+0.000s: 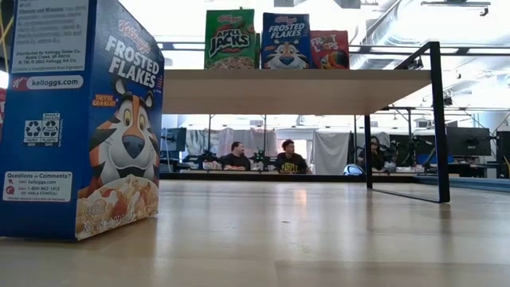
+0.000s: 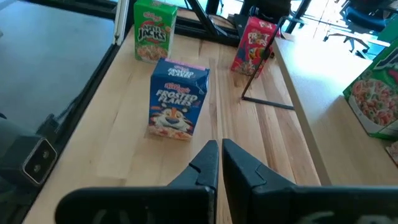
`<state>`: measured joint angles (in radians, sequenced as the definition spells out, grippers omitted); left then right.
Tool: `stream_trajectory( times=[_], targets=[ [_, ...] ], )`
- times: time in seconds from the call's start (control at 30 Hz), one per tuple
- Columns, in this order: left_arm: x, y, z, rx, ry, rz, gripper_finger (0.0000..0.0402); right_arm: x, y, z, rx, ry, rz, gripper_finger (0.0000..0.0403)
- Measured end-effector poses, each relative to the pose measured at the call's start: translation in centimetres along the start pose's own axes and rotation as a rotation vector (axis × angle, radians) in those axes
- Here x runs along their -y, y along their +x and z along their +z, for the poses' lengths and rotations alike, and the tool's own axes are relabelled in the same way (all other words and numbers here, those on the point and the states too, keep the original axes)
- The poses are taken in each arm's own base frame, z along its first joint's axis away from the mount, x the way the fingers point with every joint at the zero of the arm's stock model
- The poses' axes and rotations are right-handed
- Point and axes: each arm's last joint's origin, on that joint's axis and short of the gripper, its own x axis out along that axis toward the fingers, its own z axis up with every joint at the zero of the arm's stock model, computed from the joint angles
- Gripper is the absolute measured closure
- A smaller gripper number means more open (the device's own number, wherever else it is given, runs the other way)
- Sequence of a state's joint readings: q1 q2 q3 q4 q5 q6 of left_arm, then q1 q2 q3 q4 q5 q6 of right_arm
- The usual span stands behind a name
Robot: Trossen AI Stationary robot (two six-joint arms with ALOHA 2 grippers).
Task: Stack cereal on shelf
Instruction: Put the top green cereal box on the shelf aligned with the other green cereal box
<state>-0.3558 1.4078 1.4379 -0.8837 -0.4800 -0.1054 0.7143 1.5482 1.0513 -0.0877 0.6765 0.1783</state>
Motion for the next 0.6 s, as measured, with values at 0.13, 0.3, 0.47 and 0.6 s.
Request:
stream_trajectory(
  times=[0.13, 0.3, 0.47, 0.6],
  targets=[
    [1.2, 1.7, -2.2, 0.057, -0.070, -0.038, 0.0365, 0.0, 0.1, -0.3, -0.007, -0.001, -0.002, 0.0399],
    [1.1, 3.9, -4.3, 0.050, -0.141, 0.024, 0.0394, 0.0, 0.1, -0.2, 0.001, 0.005, -0.002, 0.0399],
    [0.5, 5.8, -5.4, 0.053, -0.170, 0.071, 0.0393, 0.1, 0.1, -0.2, 0.003, 0.007, -0.003, 0.0399],
    [-0.3, 6.5, -5.2, 0.070, -0.190, 0.115, 0.0399, 0.1, 0.1, -0.2, 0.005, 0.009, -0.005, 0.0399]
  ],
)
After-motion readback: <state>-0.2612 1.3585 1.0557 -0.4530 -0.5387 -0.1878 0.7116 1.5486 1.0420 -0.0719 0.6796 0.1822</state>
